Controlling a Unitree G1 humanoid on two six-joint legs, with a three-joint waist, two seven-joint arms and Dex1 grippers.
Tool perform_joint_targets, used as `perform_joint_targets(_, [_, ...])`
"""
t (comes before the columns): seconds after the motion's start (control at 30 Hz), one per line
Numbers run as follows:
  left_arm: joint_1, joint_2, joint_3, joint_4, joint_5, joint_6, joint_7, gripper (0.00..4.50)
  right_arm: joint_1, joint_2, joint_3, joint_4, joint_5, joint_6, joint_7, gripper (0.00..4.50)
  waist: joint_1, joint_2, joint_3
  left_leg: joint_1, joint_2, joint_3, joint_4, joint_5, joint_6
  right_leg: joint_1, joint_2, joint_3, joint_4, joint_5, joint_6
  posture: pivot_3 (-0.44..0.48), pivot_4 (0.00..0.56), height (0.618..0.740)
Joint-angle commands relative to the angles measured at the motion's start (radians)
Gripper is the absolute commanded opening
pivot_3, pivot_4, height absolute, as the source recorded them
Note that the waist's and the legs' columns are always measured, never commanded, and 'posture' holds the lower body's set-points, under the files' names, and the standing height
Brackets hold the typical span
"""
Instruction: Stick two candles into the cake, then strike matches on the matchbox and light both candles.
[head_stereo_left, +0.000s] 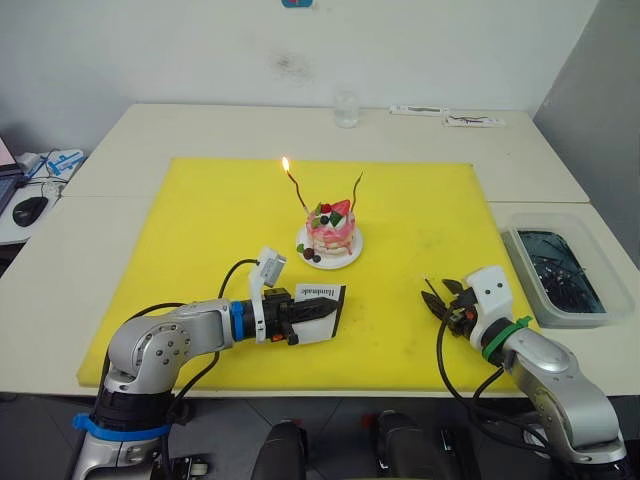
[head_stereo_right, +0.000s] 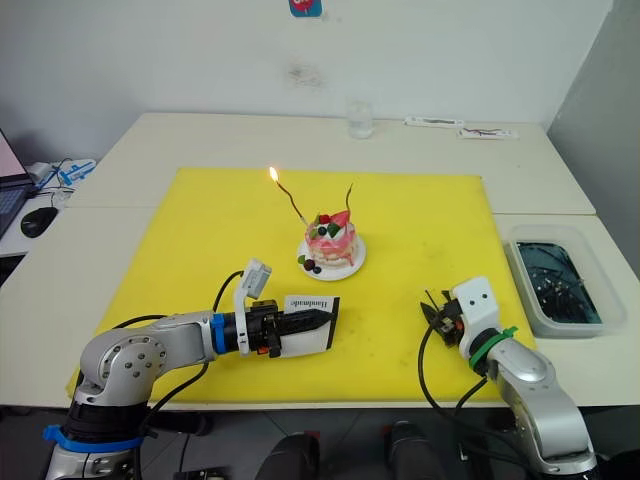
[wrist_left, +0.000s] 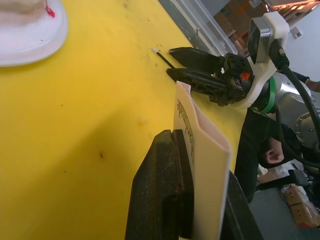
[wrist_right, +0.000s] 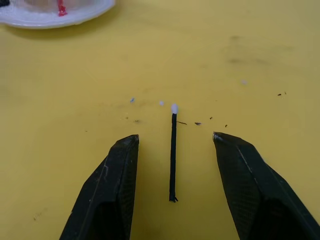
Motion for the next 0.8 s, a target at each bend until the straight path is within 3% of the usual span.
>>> perform_joint_targets(0.03, [-0.010, 0.005, 0.009, -0.028, -0.024, -0.002, -0.011, 0.00, -0.012, 0.017, -0.003, 0.008, -0.006, -0.061, -0.008, 2.44, 0.000, 0.000, 0.000, 0.000, 0.000, 0.000, 0.000, 0.000, 0.000, 0.000, 0.000, 0.000, 0.000, 0.000, 0.000, 0.000, 0.150, 0.740])
perform_joint_targets(0.57, [-0.018, 0.005, 0.009, -0.025, -0.025, 0.003, -0.011, 0.00, -0.016, 0.063, 0.016, 0.088, -0.062, -0.121, -0.062, 2.44, 0.000, 0.000, 0.000, 0.000, 0.000, 0.000, 0.000, 0.000, 0.000, 0.000, 0.000, 0.000, 0.000, 0.000, 0.000, 0.000, 0.150, 0.740])
perform_joint_targets(0.7, [-0.015, 0.005, 0.012, -0.028, -0.026, 0.004, -0.009, 0.00, -0.007, 0.060, 0.019, 0.076, -0.065, -0.107, -0.066, 1.61, 0.000, 0.000, 0.000, 0.000, 0.000, 0.000, 0.000, 0.000, 0.000, 0.001, 0.000, 0.000, 0.000, 0.000, 0.000, 0.000, 0.150, 0.740])
perform_joint_targets(0.8, [-0.014, 0.005, 0.014, -0.028, -0.027, 0.005, -0.009, 0.00, -0.015, 0.068, 0.031, 0.057, -0.073, -0.082, -0.082, 0.49, 0.000, 0.000, 0.000, 0.000, 0.000, 0.000, 0.000, 0.000, 0.000, 0.001, 0.000, 0.000, 0.000, 0.000, 0.000, 0.000, 0.150, 0.740])
